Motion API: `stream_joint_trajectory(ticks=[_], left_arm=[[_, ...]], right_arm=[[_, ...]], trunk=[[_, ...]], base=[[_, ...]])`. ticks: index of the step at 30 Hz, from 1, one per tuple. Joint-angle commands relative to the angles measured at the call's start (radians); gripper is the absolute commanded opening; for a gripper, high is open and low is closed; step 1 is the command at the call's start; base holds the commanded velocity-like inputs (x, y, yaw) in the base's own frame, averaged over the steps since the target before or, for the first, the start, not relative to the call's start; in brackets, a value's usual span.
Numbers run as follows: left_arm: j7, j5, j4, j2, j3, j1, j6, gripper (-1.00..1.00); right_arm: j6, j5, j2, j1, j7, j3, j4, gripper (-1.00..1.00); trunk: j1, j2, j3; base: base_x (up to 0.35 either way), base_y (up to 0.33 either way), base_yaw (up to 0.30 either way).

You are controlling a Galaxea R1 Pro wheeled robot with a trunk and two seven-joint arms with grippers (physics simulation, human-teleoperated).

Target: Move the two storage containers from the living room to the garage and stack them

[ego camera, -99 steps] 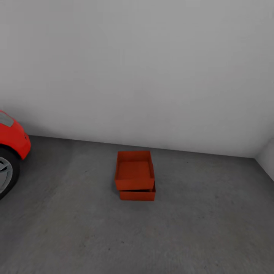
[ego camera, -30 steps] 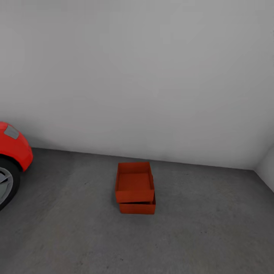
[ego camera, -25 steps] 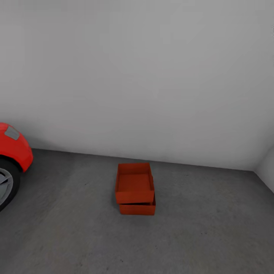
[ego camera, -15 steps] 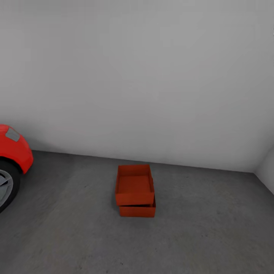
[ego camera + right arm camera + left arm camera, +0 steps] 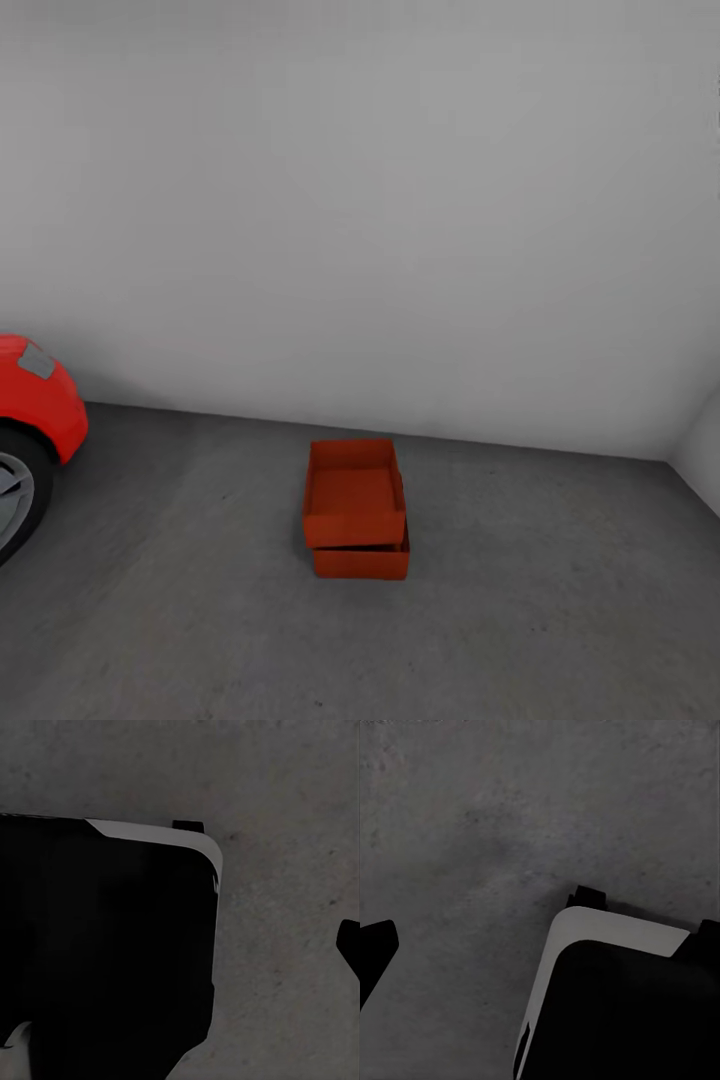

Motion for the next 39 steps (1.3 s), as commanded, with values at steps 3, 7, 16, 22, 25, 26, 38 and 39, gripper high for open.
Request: stream_joint_trajectory(ticks=[3, 7, 16, 22, 25, 26, 38, 39], left_arm=[[0.002, 0.009, 0.0, 0.0, -0.008, 0.0, -0.003, 1.0], [0.002, 0.009, 0.001, 0.0, -0.008, -0.001, -0.003, 1.0], [0.002, 0.01, 0.001, 0.0, -0.008, -0.001, -0.003, 1.0], [0.002, 0.01, 0.001, 0.0, -0.008, -0.001, -0.003, 1.0], [0.002, 0.01, 0.001, 0.0, -0.008, 0.0, -0.003, 1.0], [0.002, 0.01, 0.001, 0.0, -0.008, 0.0, -0.003, 1.0], [0.002, 0.01, 0.001, 0.0, -0.008, -0.001, -0.003, 1.0], [0.002, 0.01, 0.001, 0.0, -0.008, -0.001, -0.003, 1.0]], right_arm=[[-0.006, 0.003, 0.0, -0.001, -0.003, 0.004, 0.003, 1.0], [-0.006, 0.003, 0.0, -0.001, -0.003, 0.004, 0.003, 1.0], [-0.006, 0.003, 0.0, -0.001, -0.003, 0.004, 0.003, 1.0], [-0.006, 0.003, 0.0, -0.001, -0.003, 0.003, 0.003, 1.0], [-0.006, 0.003, 0.0, -0.001, -0.003, 0.003, 0.003, 1.0], [-0.006, 0.003, 0.0, -0.001, -0.003, 0.003, 0.003, 1.0], [-0.006, 0.003, 0.0, -0.001, -0.003, 0.004, 0.003, 1.0], [-0.006, 0.003, 0.0, -0.001, -0.003, 0.004, 0.003, 1.0]], trunk=[[0.0, -0.001, 0.004], [0.0, -0.001, 0.01], [0.0, -0.001, 0.025], [0.0, -0.001, 0.034], [0.0, -0.001, 0.039], [0.0, -0.001, 0.041], [0.0, -0.001, 0.06], [0.0, -0.001, 0.061]], base=[[0.0, 0.0, 0.0], [0.0, 0.0, 0.0], [0.0, 0.0, 0.0], [0.0, 0.0, 0.0], [0.0, 0.0, 0.0], [0.0, 0.0, 0.0], [0.0, 0.0, 0.0], [0.0, 0.0, 0.0]])
